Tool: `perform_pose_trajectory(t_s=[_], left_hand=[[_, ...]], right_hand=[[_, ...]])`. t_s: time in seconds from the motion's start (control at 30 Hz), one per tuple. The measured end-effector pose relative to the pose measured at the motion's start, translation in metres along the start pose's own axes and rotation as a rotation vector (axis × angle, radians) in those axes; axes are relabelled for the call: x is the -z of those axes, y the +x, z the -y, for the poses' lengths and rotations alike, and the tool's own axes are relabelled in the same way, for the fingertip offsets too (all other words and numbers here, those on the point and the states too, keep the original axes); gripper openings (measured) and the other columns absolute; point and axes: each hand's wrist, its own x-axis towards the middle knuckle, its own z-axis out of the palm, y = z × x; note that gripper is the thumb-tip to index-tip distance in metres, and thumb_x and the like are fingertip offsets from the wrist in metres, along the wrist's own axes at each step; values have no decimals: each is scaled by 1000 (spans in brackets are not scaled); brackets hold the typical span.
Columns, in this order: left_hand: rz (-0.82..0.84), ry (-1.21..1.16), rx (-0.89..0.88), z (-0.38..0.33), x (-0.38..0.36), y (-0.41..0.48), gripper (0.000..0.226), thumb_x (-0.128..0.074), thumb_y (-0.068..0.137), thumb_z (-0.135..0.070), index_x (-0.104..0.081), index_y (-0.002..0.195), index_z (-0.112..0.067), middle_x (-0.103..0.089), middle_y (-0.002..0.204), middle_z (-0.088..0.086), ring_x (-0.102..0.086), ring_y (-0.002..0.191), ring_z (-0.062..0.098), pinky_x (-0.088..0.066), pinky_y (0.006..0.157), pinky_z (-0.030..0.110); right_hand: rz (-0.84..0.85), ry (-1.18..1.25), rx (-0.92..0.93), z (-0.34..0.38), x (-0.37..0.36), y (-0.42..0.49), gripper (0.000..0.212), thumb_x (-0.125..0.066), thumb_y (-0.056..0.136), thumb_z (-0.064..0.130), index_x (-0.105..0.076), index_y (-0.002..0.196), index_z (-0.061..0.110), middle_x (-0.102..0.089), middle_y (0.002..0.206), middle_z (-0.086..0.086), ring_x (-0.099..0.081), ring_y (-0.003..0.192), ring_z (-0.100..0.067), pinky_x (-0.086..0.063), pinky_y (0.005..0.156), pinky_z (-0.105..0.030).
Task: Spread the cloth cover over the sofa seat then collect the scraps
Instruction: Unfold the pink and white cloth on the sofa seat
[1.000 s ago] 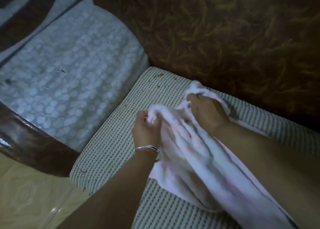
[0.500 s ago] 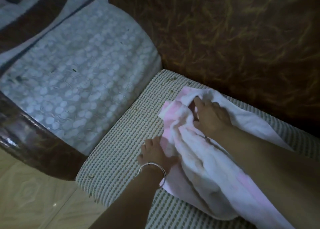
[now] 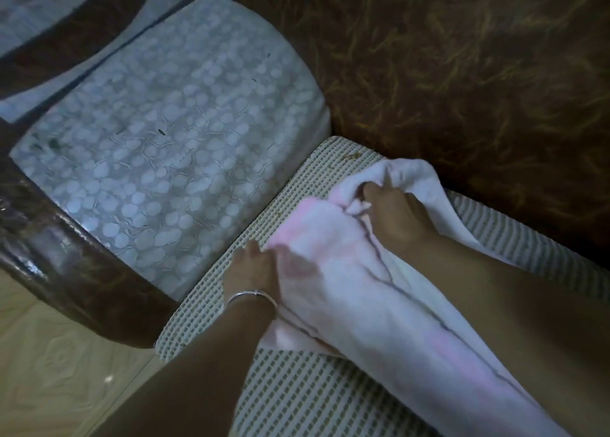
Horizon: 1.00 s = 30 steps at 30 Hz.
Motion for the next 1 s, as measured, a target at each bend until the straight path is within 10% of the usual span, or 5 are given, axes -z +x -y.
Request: perform_pose_trajectory(t_s=[0.17,0.4,0.57,0.8,1.0], left_hand=[[168,323,16,20,-8,-1,50,-35,97,-19,-24,145,-27,-35,143,9,-30,136,29,-31,108,41],[0,49,-574,-30,-21,-10,79,-57,74,-9,-24,142,-33,-27,145,-3,-31,130,23,-28,103,38],[45,311,-668,-42,-14,1,38,-50,85,-5,-50,121,-19,-57,126,6,-52,118,29,-36,97,38],[725,700,-532,-38,-8,6,58,-60,88,-22,-40,140,-10,-45,140,14,-47,129,33,-43,106,44],[412,138,-388,-28,-8,18,29,-50,90,-16,-61,115,-6,-63,121,13,-61,113,30,-50,92,35]], right_hand=[[196,-240,-105,14,-12,14,38,-37,100,12,-45,137,13,-51,139,-12,-51,127,-29,-45,98,-39],[259,-310,-89,12,-24,10,65,-53,93,31,-21,148,17,-48,141,-13,-53,125,-30,-48,93,-36],[63,-262,-80,10,-24,13,33,-43,97,11,-49,129,12,-61,125,-13,-62,112,-30,-51,87,-36],[71,-158,-151,1,-36,10,30,-42,99,18,-51,127,11,-62,126,-13,-61,114,-31,-49,91,-34],[-57,-196,-66,31,-20,32,35,-41,99,28,-44,130,12,-65,119,-14,-63,110,-32,-51,82,-35]])
